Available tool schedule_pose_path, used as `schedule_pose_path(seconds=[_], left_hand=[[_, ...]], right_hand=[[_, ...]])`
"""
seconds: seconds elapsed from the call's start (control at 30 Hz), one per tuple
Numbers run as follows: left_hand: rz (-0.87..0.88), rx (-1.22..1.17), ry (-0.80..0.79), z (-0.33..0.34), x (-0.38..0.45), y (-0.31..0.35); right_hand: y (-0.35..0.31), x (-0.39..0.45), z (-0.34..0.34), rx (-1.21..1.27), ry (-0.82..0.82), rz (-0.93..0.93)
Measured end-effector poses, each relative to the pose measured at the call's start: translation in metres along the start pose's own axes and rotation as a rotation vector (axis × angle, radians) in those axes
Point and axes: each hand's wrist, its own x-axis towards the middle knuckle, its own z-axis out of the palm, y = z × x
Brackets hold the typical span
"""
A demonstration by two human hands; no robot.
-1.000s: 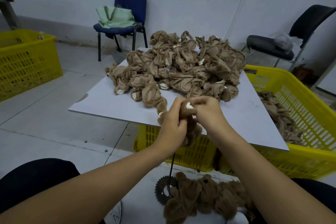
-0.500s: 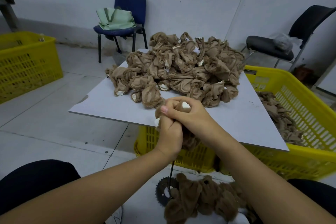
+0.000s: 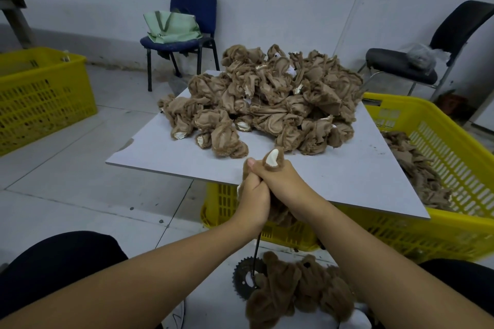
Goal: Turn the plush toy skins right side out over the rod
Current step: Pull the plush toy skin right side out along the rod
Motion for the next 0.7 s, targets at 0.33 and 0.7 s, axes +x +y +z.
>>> schedule_pose_path(seconds=[0.33,0.7], left_hand=[[0.48,-0.703,-0.13,-0.037,0.005,0.012],[0.402,-0.416,-0.156,-0.036,0.009,-0.007]], right_hand=[[-0.028,0.012,-0.007,0.087,0.171,-0.022],[-0.006,0.015,0.003,0.078,0.109,0.033]])
